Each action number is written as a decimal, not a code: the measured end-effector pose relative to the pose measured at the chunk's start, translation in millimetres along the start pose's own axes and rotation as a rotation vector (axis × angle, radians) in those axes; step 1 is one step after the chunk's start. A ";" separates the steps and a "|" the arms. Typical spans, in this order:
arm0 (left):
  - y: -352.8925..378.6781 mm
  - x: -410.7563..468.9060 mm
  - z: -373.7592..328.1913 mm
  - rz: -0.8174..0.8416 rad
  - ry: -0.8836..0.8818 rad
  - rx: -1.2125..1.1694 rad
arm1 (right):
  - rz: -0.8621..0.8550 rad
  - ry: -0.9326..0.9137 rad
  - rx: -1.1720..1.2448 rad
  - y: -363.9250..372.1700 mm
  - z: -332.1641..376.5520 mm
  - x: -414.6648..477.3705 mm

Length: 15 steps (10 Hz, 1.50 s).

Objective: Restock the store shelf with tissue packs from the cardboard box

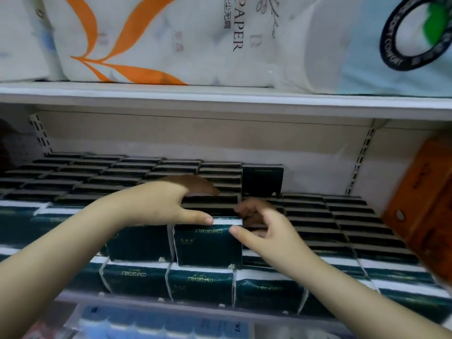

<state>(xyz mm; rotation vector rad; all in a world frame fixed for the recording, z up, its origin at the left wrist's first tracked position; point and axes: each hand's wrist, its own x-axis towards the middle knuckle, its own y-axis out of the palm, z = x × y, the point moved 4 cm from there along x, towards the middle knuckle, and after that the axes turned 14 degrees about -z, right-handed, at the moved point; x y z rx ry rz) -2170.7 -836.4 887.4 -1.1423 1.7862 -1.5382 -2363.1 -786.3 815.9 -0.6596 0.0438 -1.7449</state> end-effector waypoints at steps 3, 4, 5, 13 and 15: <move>8.9 3.0 12.8 -0.064 0.157 -0.031 | -0.125 0.072 -0.012 11.8 2.8 -23.6; 10.4 1.9 18.2 -0.080 0.203 -0.070 | -0.155 0.071 -0.043 15.3 4.3 -27.9; 13.3 -0.7 20.5 -0.086 0.243 -0.086 | -0.186 0.072 -0.049 19.0 5.2 -31.2; 18.2 -3.6 20.2 -0.093 0.315 -0.065 | -0.257 0.111 -0.085 37.7 -6.6 -46.4; 18.8 -12.3 21.3 -0.168 0.285 -0.110 | -0.289 0.085 -0.150 21.7 -1.2 -60.5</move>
